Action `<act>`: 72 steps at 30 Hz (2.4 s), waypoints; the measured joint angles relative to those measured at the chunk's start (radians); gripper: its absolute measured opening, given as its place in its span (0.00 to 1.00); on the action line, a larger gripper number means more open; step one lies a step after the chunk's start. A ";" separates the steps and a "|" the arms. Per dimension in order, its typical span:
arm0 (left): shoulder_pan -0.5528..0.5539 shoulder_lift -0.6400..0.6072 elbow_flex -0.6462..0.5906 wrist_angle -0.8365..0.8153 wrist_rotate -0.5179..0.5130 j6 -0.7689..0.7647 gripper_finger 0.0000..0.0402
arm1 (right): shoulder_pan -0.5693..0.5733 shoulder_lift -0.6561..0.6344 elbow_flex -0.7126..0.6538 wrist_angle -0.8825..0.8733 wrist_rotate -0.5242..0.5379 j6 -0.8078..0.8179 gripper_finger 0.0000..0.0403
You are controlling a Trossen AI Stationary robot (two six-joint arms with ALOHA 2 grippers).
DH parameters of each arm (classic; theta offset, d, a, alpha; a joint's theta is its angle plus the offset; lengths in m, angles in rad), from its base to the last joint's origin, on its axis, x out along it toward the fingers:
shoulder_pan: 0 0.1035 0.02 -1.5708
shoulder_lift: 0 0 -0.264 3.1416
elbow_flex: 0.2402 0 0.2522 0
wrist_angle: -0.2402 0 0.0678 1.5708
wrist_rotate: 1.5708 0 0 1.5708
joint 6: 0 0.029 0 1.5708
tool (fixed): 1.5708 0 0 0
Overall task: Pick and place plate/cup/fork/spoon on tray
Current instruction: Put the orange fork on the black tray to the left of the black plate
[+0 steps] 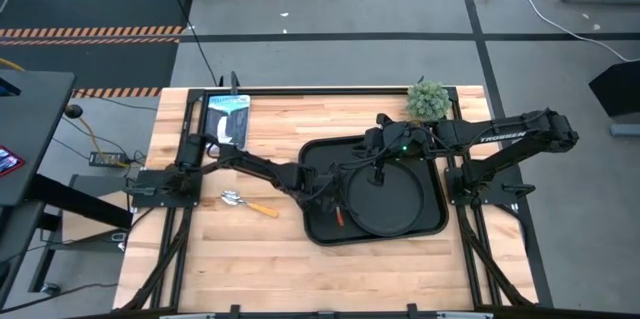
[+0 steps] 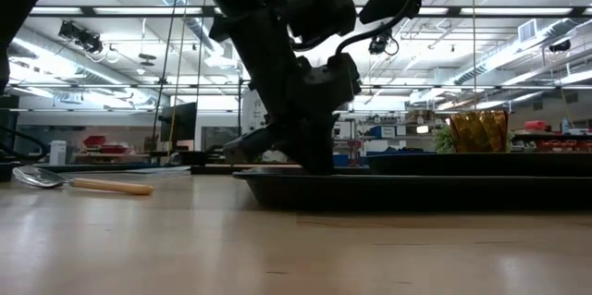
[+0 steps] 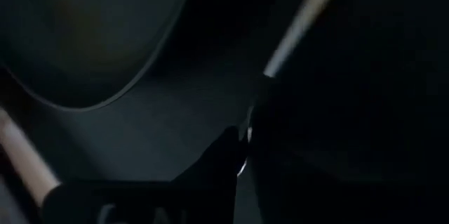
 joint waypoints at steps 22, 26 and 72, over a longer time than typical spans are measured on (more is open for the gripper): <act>-0.003 0.000 -0.001 0.021 -0.002 -0.081 0.37 | 0.000 -0.001 0.000 0.005 0.000 0.000 0.19; 0.001 0.000 -0.001 0.053 -0.002 -0.082 0.36 | 0.000 -0.001 0.000 0.005 -0.001 0.000 0.19; 0.022 0.013 0.000 0.081 0.092 -0.258 0.35 | 0.001 -0.001 0.000 0.028 -0.010 -0.017 0.19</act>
